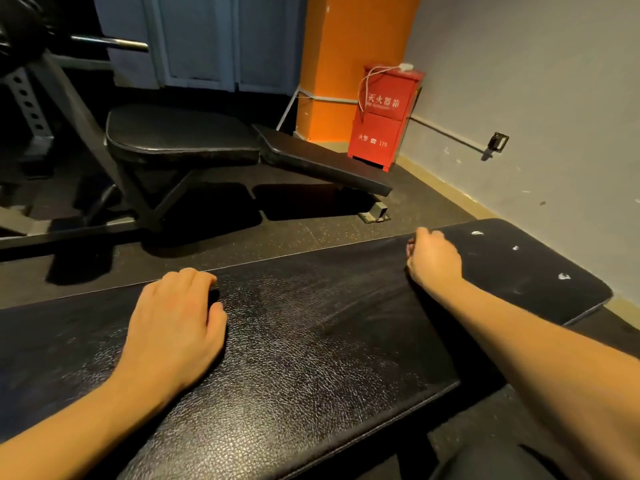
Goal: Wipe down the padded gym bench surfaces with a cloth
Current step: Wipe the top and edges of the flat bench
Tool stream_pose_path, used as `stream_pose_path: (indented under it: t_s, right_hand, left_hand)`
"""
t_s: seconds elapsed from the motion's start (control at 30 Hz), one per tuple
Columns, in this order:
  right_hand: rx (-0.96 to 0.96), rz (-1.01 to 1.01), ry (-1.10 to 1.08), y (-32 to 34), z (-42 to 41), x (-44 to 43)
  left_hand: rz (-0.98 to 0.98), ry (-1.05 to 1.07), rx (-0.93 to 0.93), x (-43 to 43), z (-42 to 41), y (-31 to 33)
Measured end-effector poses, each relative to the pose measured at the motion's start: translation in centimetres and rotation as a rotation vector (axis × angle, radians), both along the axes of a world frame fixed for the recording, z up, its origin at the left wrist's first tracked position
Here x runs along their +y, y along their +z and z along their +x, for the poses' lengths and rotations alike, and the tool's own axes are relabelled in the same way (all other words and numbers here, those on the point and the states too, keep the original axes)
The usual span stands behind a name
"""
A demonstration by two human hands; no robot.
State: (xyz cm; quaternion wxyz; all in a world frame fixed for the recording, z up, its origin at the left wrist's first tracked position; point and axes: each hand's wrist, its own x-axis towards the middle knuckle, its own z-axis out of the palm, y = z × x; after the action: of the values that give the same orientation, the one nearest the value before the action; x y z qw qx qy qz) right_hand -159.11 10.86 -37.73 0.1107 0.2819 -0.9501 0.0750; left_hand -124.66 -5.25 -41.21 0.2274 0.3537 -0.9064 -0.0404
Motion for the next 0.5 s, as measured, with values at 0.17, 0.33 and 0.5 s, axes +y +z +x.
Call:
stream_pose_path:
  t_s: [0.17,0.33,0.5]
  right_hand:
    - [-0.096,-0.032,0.466,0.1,15.0,-8.1]
    - [-0.149,0.091,0.772,0.0,16.2,-3.0]
    - [-0.015,0.077,0.034,1.4,1.2,5.2]
  left_hand:
    - [0.009,0.016,0.073,-0.2,0.3,-0.4]
    - [0.035,-0.005,0.067,-0.7,0.9,-0.6]
    - [0.048,-0.074,-0.102,-1.2,0.1,-1.1]
